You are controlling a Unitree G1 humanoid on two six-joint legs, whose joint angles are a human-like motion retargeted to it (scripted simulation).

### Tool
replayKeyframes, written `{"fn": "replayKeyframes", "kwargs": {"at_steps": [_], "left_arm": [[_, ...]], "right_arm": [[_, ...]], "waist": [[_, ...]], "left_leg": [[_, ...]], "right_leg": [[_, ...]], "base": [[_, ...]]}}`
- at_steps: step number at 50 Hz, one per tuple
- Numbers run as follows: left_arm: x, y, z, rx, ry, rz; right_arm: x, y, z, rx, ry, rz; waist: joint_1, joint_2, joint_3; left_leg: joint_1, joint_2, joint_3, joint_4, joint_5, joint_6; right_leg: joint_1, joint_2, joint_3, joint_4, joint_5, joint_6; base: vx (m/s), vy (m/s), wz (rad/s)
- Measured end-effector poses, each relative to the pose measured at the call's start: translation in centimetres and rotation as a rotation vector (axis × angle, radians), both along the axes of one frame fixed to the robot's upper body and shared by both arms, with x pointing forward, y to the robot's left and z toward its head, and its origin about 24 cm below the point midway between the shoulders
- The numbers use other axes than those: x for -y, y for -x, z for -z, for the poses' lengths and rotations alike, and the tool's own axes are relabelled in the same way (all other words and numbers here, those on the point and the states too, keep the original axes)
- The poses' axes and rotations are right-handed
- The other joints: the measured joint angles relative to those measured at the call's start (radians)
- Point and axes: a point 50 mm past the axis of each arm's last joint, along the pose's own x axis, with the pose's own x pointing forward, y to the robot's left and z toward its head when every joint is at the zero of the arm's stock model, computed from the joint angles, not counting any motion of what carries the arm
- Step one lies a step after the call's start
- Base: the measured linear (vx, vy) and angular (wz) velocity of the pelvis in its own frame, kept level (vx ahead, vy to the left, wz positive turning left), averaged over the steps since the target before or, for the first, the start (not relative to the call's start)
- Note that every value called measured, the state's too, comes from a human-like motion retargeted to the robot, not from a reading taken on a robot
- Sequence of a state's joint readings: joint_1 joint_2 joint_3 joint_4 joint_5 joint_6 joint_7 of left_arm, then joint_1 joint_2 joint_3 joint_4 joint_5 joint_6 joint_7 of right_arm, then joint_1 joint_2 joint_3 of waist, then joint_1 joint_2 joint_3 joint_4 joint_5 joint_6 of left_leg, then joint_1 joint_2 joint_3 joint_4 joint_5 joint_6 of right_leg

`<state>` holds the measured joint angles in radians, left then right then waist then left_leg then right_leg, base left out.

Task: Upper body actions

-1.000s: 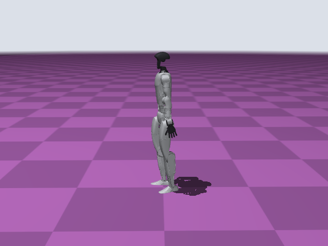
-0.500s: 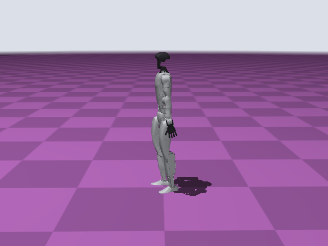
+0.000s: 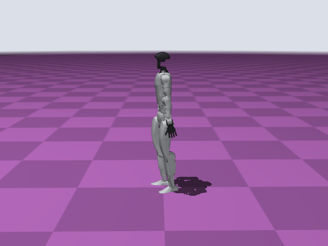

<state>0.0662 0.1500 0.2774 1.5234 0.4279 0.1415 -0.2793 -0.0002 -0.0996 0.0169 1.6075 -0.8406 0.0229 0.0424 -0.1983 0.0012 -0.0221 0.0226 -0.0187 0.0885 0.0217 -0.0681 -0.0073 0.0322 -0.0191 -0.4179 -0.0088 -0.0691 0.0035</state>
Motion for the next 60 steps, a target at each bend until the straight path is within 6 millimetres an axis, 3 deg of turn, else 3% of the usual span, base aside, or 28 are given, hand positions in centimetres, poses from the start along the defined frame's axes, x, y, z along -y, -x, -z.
{"fn": "replayKeyframes", "kwargs": {"at_steps": [25, 30, 33, 37, 42, 45, 49, 52, 55, 60], "left_arm": [[0.1, 0.0, 0.0, 0.002, 0.001, -0.003], [0.1, 0.0, 0.0, 0.004, 0.0, -0.011], [0.1, 0.0, 0.0, 0.005, -0.001, -0.017], [0.1, 0.0, 0.0, 0.006, -0.003, -0.029], [0.0, -0.3, 0.0, 0.013, -0.008, -0.034], [-0.1, -0.3, 0.0, 0.011, -0.012, -0.036], [-0.3, -0.3, 0.0, 0.012, -0.02, -0.047], [-0.5, -0.3, -0.1, 0.01, -0.027, -0.056], [-0.6, 0.0, -0.1, 0.001, -0.031, -0.06], [-0.8, -0.1, -0.1, -0.002, -0.04, -0.057]], "right_arm": [[0.0, -0.1, 0.0, 0.004, 0.0, -0.008], [0.1, -0.3, 0.0, 0.028, -0.001, 0.018], [0.3, -0.9, 0.0, 0.093, 0.033, 0.122], [1.3, -2.9, -0.2, 0.183, 0.06, 0.398], [4.8, -8.6, -1.5, 0.403, 0.096, 0.794], [8.5, -12.8, -3.6, 0.596, 0.146, 0.972], [13.4, -18.9, -8.4, 0.883, 0.159, 1.212], [16.2, -24.3, -14.0, 1.171, 0.092, 1.387], [18.2, -28.3, -20.7, 1.464, 0.026, 1.446], [19.0, -32.1, -33.5, 1.942, 0.03, 1.264]], "waist": [[-0.004, 0.001, 0.002], [0.003, 0.006, 0.006], [-0.001, 0.005, 0.008], [-0.009, 0.001, 0.008], [0.0, -0.006, 0.005], [0.004, -0.012, -0.003], [-0.001, -0.02, -0.01], [-0.011, -0.026, -0.015], [-0.021, -0.03, -0.025], [-0.021, -0.034, -0.035]], "left_leg": [[0.0, -0.002, -0.003, 0.0, 0.0, 0.0], [0.001, 0.01, 0.009, -0.001, -0.001, -0.003], [0.001, 0.012, 0.011, -0.002, -0.002, -0.003], [0.0, 0.014, 0.016, -0.003, -0.002, -0.004], [-0.002, 0.014, 0.031, -0.005, -0.003, -0.001], [-0.005, 0.013, 0.032, -0.005, -0.003, -0.001], [-0.002, 0.008, 0.03, -0.006, -0.005, 0.004], [0.002, 0.0, 0.024, -0.009, -0.008, 0.012], [0.003, -0.003, 0.012, -0.008, -0.01, 0.013], [-0.006, 0.003, 0.012, -0.002, -0.011, 0.006]], "right_leg": [[0.0, 0.0, -0.002, 0.0, 0.0, -0.002], [-0.006, -0.019, 0.014, 0.013, 0.001, 0.023], [-0.008, -0.02, 0.016, 0.014, 0.001, 0.025], [-0.014, -0.023, 0.021, 0.016, 0.004, 0.028], [-0.024, -0.024, 0.037, 0.017, 0.008, 0.031], [-0.026, -0.026, 0.038, 0.018, 0.008, 0.033], [-0.024, -0.027, 0.036, 0.019, 0.006, 0.034], [-0.022, -0.026, 0.029, 0.019, 0.003, 0.034], [-0.02, -0.029, 0.017, 0.019, 0.0, 0.035], [-0.023, -0.031, 0.017, 0.02, -0.002, 0.036]], "base": [[0.0, 0.0, 0.0], [0.0, 0.0, -0.11], [0.0, 0.0, -0.06], [0.0, 0.0, 0.0], [-0.01, 0.01, -0.04], [0.0, 0.0, 0.0], [0.0, 0.0, 0.0], [0.0, -0.02, 0.06], [0.0, -0.03, 0.13], [0.0, 0.0, 0.0]]}}
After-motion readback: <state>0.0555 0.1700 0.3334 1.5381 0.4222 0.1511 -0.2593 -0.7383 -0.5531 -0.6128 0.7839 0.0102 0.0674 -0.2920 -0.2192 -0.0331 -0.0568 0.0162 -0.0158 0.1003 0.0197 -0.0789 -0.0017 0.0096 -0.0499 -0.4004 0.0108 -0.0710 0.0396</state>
